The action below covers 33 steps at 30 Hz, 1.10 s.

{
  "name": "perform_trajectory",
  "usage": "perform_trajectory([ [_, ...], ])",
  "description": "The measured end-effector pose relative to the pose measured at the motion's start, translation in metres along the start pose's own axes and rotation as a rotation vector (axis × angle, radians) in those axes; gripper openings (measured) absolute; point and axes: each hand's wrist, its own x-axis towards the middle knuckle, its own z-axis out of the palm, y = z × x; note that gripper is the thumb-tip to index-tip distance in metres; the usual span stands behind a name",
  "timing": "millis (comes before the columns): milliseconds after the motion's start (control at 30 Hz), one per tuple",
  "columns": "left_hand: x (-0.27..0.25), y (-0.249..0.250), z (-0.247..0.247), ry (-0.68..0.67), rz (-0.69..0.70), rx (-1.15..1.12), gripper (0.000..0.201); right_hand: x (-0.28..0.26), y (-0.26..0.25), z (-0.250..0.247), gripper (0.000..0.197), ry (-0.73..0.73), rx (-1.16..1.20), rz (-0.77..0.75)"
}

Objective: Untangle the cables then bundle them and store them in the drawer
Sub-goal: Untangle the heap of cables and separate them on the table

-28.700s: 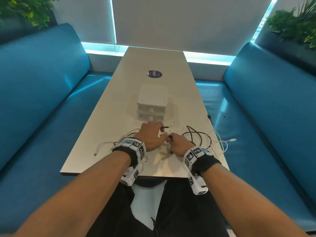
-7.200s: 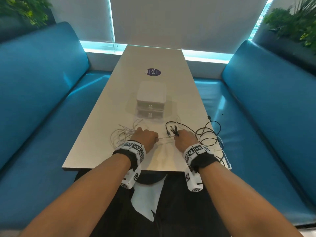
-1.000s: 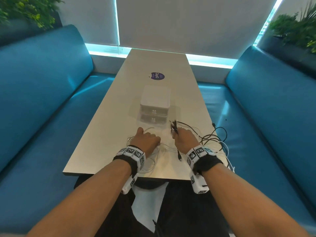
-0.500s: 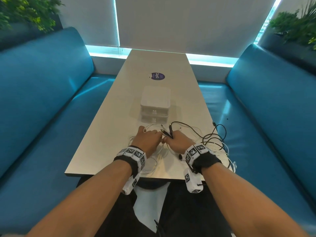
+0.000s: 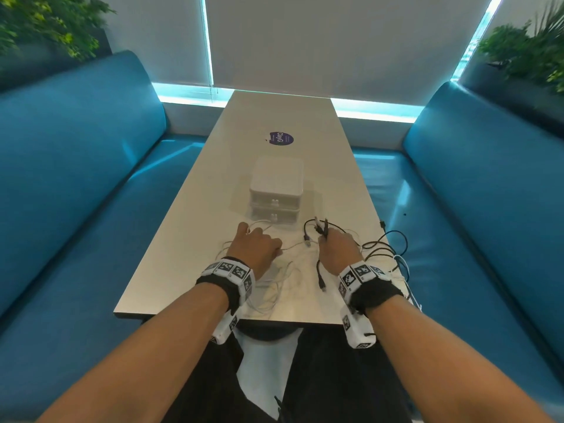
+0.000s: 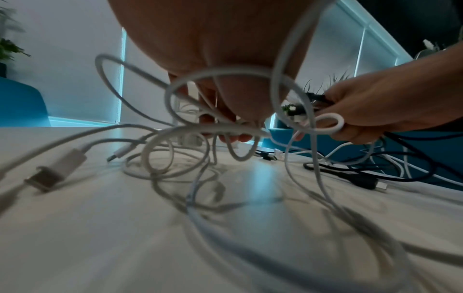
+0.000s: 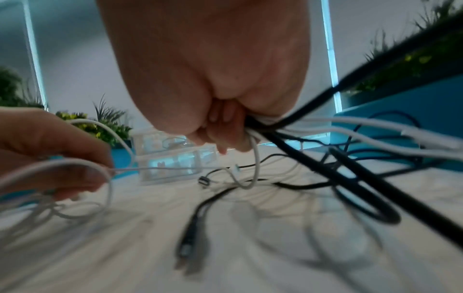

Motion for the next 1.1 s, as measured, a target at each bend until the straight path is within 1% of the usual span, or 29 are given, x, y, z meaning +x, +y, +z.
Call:
perform_trajectory([
  [67, 0.003, 0.007, -0.001, 0.022, 0.017, 0.017, 0.028, 0.0, -0.009, 0.001, 0.035, 0.047, 0.055, -0.034],
  [133, 0.004, 0.013, -0.001, 0.037, 0.037, 0.026, 0.028, -0.003, -0.018, 0.003, 0.033, 0.051, 0.116, -0.105],
  [200, 0.005, 0.018, -0.001, 0.055, 0.045, -0.009, 0.025, -0.005, -0.026, 0.007, 0.031, -0.019, 0.153, -0.15],
  [300, 0.005, 0.02, 0.0, 0.08, 0.03, -0.068, 0.022, -0.009, -0.027, 0.009, 0.029, -0.149, 0.18, -0.118],
  [433, 0.003, 0.017, -0.001, 0.077, 0.024, -0.053, 0.027, -0.008, -0.025, 0.007, 0.026, -0.217, 0.193, -0.104],
  [500, 0.003, 0.011, -0.002, 0.059, 0.02, -0.028, 0.027, -0.004, -0.019, 0.005, 0.026, -0.183, 0.185, -0.077],
  [567, 0.0, -0.006, 0.002, 0.0, -0.028, -0.02, 0.023, -0.001, -0.006, -0.004, 0.029, -0.109, 0.164, -0.021],
  [633, -0.005, -0.024, 0.008, -0.056, -0.071, -0.008, 0.017, 0.0, 0.011, -0.014, 0.033, -0.057, 0.091, 0.054],
  [700, -0.009, -0.029, 0.011, -0.057, -0.064, 0.005, 0.016, 0.001, 0.02, -0.017, 0.033, -0.041, 0.023, 0.09],
  [733, -0.009, -0.025, 0.009, -0.049, -0.054, 0.001, 0.019, 0.0, 0.018, -0.016, 0.032, -0.025, 0.009, 0.087],
  [833, -0.008, -0.007, 0.003, -0.029, -0.048, 0.0, 0.029, -0.004, 0.0, -0.01, 0.033, 0.068, 0.04, 0.016],
  [933, -0.004, 0.004, 0.003, -0.045, -0.036, 0.01, 0.034, -0.01, -0.015, -0.009, 0.032, 0.137, 0.141, -0.049],
  [1033, -0.001, 0.01, 0.002, -0.079, -0.029, 0.002, 0.035, -0.012, -0.023, -0.005, 0.032, 0.106, 0.264, -0.122],
  [1100, 0.002, 0.013, 0.003, -0.069, -0.009, -0.011, 0.035, -0.014, -0.025, -0.003, 0.033, 0.026, 0.245, -0.181],
])
